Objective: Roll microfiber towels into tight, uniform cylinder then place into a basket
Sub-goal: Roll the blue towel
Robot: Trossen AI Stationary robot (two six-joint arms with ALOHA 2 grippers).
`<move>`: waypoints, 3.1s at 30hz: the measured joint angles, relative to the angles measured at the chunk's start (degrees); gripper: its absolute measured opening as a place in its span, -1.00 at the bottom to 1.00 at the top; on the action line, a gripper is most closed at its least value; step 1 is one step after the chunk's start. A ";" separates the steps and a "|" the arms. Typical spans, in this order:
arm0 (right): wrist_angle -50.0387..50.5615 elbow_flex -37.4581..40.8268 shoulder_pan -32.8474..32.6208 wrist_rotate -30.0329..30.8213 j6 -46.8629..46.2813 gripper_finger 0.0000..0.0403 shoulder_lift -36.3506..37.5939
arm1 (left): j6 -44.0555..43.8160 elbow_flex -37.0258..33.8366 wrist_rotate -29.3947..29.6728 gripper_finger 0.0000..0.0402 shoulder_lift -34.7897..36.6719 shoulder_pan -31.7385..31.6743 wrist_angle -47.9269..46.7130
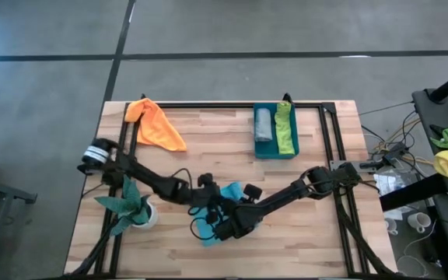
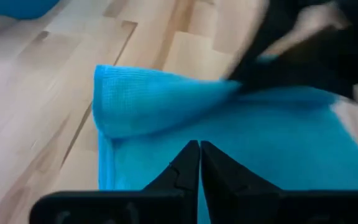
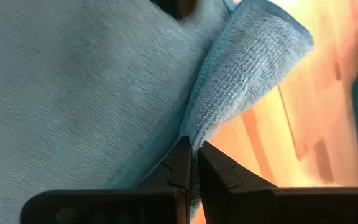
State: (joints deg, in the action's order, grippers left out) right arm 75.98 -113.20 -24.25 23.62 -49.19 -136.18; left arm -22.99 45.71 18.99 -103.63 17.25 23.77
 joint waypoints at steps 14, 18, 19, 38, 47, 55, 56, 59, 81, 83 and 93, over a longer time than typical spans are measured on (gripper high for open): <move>-1.78 1.32 -0.12 -4.04 3.10 -0.93 -0.47 | 3.75 5.15 -2.21 -1.00 -9.93 -2.26 5.83; -2.14 1.34 -0.46 -3.34 3.19 -0.93 -0.18 | 7.15 4.90 -2.44 -1.00 -9.03 -2.24 5.97; -2.36 1.34 -0.46 -3.30 3.25 -0.93 -0.13 | 8.14 4.84 -2.44 -1.00 -8.99 -2.24 6.15; -4.23 1.28 -0.38 -3.84 8.28 -0.41 3.79 | 17.98 3.37 -4.03 -1.00 -10.37 -3.42 14.29; -5.61 8.03 -1.11 -1.93 20.92 -0.17 15.97 | 17.48 3.39 -4.45 -1.00 -10.37 -3.38 12.87; -19.87 34.86 -1.08 -8.29 23.84 -0.17 30.97 | 14.33 3.47 -6.44 -1.00 -9.53 -3.31 12.79; -22.69 37.83 -1.07 -8.96 24.48 -0.17 32.51 | 13.88 3.66 -6.46 -1.00 -8.82 -3.21 12.74; -30.67 45.71 -1.09 -10.52 27.43 -0.19 35.24 | 13.43 5.70 -6.43 -1.00 -7.22 -2.84 13.24; -74.38 68.45 1.48 -13.70 37.66 -0.24 36.00 | 8.82 20.40 -9.85 -1.00 -14.73 -3.53 -11.10; -74.68 67.95 1.90 -13.72 38.00 -0.24 35.95 | 8.82 20.50 -10.59 -1.00 -15.33 -3.55 -11.09; -69.27 61.84 2.22 -13.10 39.98 -0.26 36.19 | 10.28 20.59 -11.61 -1.00 -16.61 -3.38 -11.36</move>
State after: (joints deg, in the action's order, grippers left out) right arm 6.71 -51.36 -22.03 10.52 -9.20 -99.99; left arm -12.72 66.30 7.38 -120.24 13.86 12.41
